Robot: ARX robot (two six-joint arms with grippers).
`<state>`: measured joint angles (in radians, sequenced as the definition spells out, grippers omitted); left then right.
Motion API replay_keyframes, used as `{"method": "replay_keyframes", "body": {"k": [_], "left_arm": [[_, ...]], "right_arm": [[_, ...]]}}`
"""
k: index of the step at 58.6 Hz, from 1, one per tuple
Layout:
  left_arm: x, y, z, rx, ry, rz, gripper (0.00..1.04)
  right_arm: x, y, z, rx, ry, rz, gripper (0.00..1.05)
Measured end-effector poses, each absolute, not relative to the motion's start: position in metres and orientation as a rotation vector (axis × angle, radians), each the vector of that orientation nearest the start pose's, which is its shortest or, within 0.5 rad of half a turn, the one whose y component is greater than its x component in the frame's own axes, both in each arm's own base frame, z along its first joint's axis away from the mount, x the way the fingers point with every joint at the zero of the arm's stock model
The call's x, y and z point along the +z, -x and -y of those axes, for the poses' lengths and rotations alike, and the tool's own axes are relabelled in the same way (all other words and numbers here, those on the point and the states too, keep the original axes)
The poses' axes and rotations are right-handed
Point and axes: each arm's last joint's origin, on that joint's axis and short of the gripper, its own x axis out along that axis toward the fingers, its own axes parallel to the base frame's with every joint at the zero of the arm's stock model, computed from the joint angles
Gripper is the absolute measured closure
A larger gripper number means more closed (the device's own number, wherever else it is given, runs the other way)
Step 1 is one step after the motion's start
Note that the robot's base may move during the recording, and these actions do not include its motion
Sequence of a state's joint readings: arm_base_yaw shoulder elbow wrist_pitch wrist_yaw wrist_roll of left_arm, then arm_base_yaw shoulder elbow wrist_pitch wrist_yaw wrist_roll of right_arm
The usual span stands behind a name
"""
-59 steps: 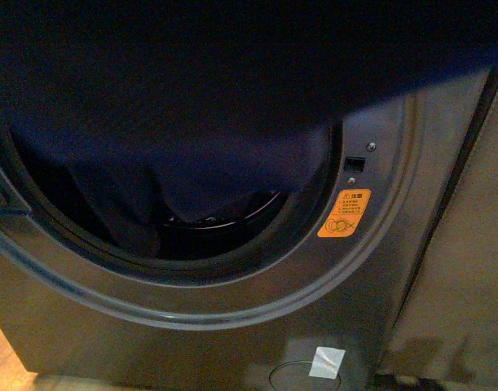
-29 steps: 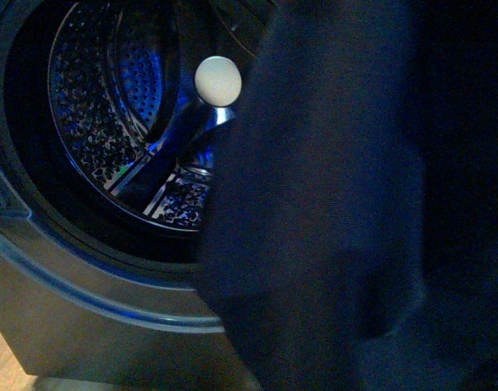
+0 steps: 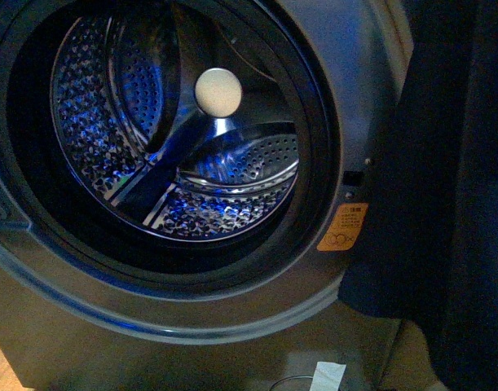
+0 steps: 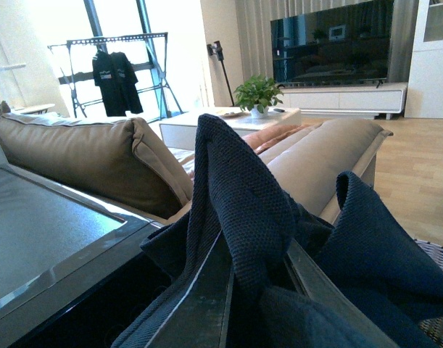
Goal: Collect clothes from washing machine
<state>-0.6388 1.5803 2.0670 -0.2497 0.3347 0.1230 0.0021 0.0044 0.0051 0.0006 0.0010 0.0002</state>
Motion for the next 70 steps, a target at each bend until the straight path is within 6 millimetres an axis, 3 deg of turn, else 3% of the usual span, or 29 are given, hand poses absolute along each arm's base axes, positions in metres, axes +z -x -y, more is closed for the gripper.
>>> {"method": "replay_keyframes", "body": {"k": [9, 17, 26, 44, 62, 70], "left_arm": [[0.557, -0.238, 0.189, -0.953, -0.075, 0.303, 0.92], [0.557, -0.238, 0.189, -0.951, -0.075, 0.301, 0.92], [0.557, -0.238, 0.189, -0.950, -0.075, 0.300, 0.92], [0.557, -0.239, 0.189, -0.951, -0.076, 0.300, 0.92], [0.557, -0.239, 0.189, -0.950, -0.075, 0.300, 0.92], [0.557, -0.239, 0.189, -0.950, -0.075, 0.300, 0.92]], "right_arm": [[0.165, -0.098, 0.000, 0.015, -0.006, 0.005, 0.07], [0.192, -0.100, 0.006, 0.361, -0.164, 0.235, 0.07], [0.208, -0.098, 0.008, 0.588, -0.258, 0.255, 0.07], [0.248, -0.134, -0.005, 0.687, -0.247, 0.311, 0.07], [0.262, -0.193, -0.025, 0.662, -0.178, 0.304, 0.07], [0.266, -0.203, -0.030, 0.586, -0.136, 0.345, 0.07]]}}
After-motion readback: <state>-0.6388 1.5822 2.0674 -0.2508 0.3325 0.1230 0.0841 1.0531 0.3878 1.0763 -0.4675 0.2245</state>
